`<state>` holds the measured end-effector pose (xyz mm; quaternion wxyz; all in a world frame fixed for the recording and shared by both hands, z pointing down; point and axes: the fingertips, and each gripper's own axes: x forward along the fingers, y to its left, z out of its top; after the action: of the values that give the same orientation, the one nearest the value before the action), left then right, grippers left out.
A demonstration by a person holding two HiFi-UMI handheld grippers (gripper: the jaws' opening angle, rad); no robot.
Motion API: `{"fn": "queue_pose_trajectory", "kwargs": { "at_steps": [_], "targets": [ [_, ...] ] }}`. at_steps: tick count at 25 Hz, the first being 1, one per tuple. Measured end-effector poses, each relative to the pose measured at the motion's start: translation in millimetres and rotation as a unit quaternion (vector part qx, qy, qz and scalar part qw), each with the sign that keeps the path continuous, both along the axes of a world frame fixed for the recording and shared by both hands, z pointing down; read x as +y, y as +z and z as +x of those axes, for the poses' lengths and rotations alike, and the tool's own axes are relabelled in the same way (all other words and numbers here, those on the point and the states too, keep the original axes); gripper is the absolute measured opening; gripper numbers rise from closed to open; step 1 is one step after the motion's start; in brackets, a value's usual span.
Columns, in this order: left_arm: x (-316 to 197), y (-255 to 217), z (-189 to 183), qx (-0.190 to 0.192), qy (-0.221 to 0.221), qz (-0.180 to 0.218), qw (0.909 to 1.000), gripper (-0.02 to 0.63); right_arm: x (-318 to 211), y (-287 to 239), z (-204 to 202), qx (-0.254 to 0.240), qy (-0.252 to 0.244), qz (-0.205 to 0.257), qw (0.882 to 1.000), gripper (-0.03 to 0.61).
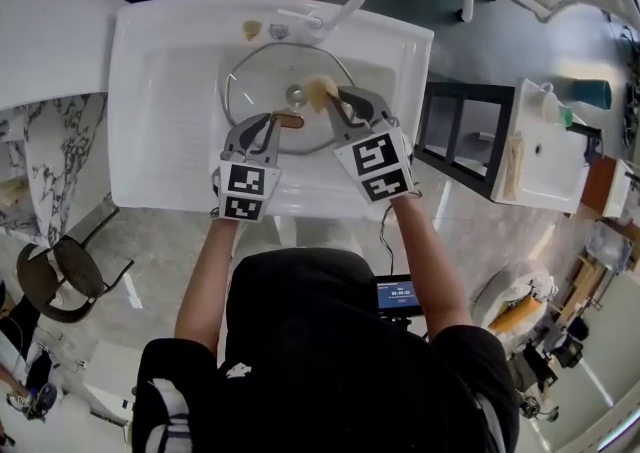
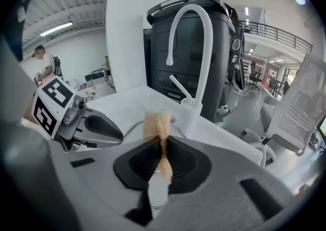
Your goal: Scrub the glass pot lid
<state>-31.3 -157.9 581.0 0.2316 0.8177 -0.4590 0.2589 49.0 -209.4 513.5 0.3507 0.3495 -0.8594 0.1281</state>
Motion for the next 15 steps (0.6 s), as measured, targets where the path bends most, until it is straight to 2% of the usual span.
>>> {"fn": "queue_pose_trajectory", "kwargs": {
  "at_steps": [3, 4, 6, 11, 15],
  "targets": [
    [4, 16, 5, -0.013, 0.020, -0.014, 0.9996, 0.013, 0, 7, 1, 0.002, -0.002, -0.005, 1.000, 0.018],
    [5, 19, 7, -0.015, 0.025, -0.017, 0.9994, 0.029, 0, 9, 1, 0.002, -0.001, -0.007, 1.000, 0.018],
    [6, 24, 9, -0.012, 0.031, -0.028, 0.9991, 0.105, 0, 13, 1, 0.003, -0.001, -0.010, 1.000, 0.018],
    [2, 35, 14, -0.030, 0.057, -0.032, 0.9974, 0.171, 1, 22, 1, 0.006, -0.002, -0.017, 1.000, 0.018],
    [0, 43, 20, -0.036, 0.067, -0.034, 0.9965, 0.178, 5, 27, 3, 0.010, 0.000, -0.019, 1.000, 0.018]
  ]
}}
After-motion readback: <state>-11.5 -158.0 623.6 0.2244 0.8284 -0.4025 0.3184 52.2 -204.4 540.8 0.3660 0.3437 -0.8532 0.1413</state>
